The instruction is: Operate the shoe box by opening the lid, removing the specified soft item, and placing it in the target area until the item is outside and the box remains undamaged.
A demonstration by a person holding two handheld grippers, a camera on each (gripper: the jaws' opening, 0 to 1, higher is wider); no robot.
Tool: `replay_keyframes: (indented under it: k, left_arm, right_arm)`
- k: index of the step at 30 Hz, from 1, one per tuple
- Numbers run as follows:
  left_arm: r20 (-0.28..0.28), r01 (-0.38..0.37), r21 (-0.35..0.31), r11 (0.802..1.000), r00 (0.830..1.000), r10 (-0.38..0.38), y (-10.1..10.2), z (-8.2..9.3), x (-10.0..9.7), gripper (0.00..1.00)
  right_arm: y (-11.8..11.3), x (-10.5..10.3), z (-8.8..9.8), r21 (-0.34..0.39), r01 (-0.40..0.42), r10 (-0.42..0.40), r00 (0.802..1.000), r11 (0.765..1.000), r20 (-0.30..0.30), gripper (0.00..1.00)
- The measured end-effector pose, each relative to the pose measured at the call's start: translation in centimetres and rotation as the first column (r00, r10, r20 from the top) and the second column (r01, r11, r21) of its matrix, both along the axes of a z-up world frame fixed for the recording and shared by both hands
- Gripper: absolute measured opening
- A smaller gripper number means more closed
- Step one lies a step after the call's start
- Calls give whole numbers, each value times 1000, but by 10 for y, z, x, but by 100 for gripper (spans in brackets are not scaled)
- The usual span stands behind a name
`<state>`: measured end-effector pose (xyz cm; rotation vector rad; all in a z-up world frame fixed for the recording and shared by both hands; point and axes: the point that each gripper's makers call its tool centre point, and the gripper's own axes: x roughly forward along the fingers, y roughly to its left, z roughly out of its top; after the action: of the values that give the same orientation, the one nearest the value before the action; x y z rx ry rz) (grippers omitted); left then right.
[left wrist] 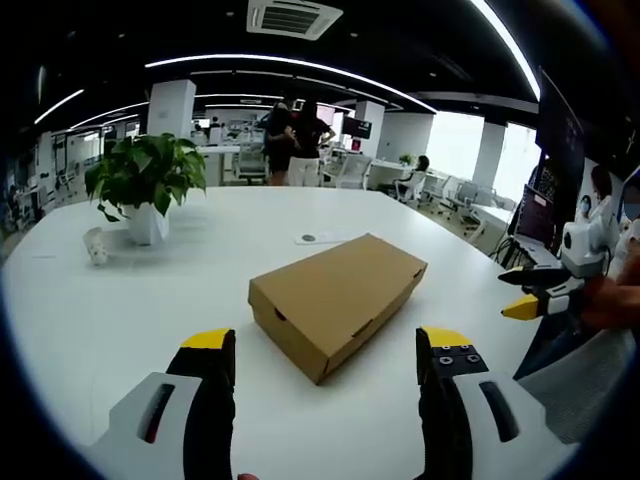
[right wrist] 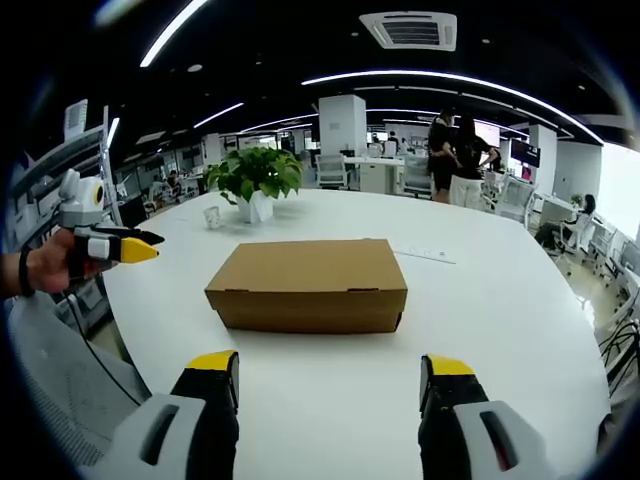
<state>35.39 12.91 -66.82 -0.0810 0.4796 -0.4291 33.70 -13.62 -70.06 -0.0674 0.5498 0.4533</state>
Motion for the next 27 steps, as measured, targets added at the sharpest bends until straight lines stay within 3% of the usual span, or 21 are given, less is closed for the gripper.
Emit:
replay_keyframes:
  k: [22,27]
  left_arm:
    - [-12,9,-8,1000,1000,-9,-3,-3,-1,76]
    - [-16,14,-13,1000,1000,-14,-4,-4,-1,76]
  right_arm:
    - [2,-1,-2,-5,-10,10,1000,1000,-8,73]
    - [1,0,1,24,7,-6,1000,1000,-8,72]
